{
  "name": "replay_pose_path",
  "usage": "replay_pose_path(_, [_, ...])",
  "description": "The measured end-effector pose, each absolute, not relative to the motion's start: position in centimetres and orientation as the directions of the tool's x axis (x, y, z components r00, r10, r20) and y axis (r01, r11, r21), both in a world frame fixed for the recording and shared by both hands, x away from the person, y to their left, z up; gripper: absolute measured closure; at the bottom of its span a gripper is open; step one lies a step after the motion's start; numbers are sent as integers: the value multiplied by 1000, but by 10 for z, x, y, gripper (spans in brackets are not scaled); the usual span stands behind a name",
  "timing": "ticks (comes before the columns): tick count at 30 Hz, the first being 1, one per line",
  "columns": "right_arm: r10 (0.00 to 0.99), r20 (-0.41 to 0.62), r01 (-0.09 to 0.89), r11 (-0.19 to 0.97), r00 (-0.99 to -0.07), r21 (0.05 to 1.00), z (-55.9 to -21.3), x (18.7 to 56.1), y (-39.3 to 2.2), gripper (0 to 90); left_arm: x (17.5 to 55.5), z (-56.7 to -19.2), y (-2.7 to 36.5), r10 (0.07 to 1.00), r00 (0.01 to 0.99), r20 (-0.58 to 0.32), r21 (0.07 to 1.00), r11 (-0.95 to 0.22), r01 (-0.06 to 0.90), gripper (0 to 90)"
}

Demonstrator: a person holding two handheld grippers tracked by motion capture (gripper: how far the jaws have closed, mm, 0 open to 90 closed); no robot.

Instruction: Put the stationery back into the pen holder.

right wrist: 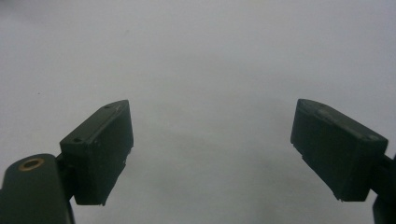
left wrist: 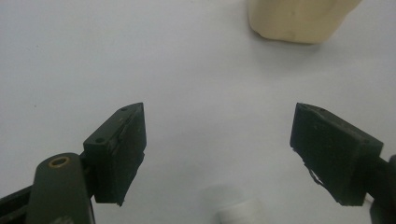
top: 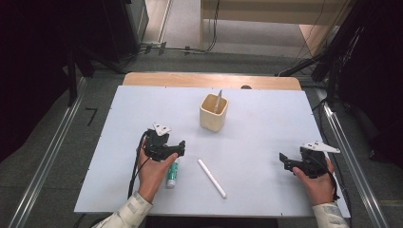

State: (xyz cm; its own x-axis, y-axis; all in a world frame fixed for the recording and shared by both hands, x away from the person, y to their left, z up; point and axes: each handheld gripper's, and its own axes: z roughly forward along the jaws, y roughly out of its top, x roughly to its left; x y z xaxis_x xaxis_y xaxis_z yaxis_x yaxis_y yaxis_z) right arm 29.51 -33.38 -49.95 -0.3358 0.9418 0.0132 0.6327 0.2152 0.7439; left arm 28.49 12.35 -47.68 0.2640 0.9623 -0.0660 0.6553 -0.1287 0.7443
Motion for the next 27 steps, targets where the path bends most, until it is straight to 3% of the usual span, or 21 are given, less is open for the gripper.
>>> replay_pose_path(27, [940, 17, 629, 215, -341, 747, -498, 294, -335, 114, 255, -493, 125, 967, 246, -67, 710, -127, 693, 197])
